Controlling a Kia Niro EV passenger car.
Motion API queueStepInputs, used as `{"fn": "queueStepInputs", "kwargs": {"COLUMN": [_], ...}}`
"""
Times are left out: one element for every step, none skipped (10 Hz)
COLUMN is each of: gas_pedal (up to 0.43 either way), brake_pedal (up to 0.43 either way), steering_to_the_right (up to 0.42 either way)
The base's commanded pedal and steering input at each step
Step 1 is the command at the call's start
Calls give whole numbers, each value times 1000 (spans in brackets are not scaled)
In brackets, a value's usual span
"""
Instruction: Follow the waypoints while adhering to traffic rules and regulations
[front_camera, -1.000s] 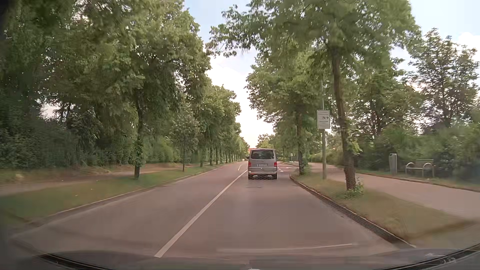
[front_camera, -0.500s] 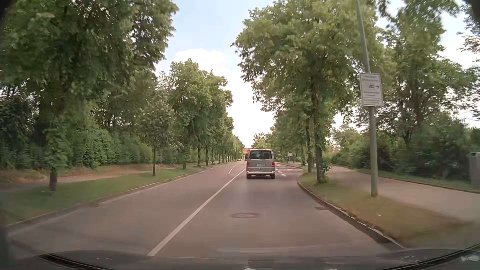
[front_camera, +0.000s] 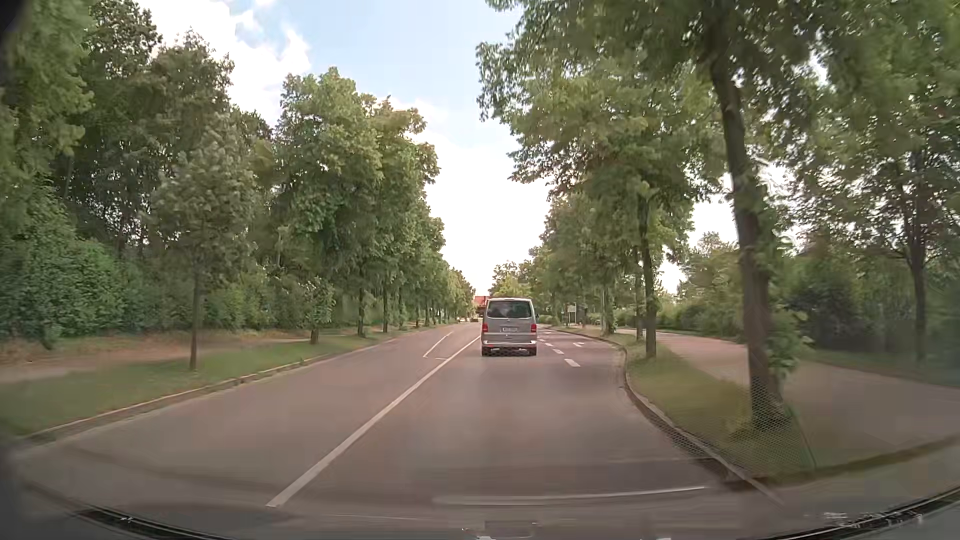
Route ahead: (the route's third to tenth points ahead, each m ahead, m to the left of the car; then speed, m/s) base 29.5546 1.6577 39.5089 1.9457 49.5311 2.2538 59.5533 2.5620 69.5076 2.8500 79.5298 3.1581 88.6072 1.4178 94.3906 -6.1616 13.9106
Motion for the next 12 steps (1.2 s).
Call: {"fn": "queueStepInputs", "kwargs": {"gas_pedal": [150,150,150,150,150,150,150,150,150,150,150,150], "brake_pedal": [12,12,12,12,12,12,12,12,12,12,12,12], "steering_to_the_right": [18,18,19,22,22,22,21,22,21,21,20,19]}}
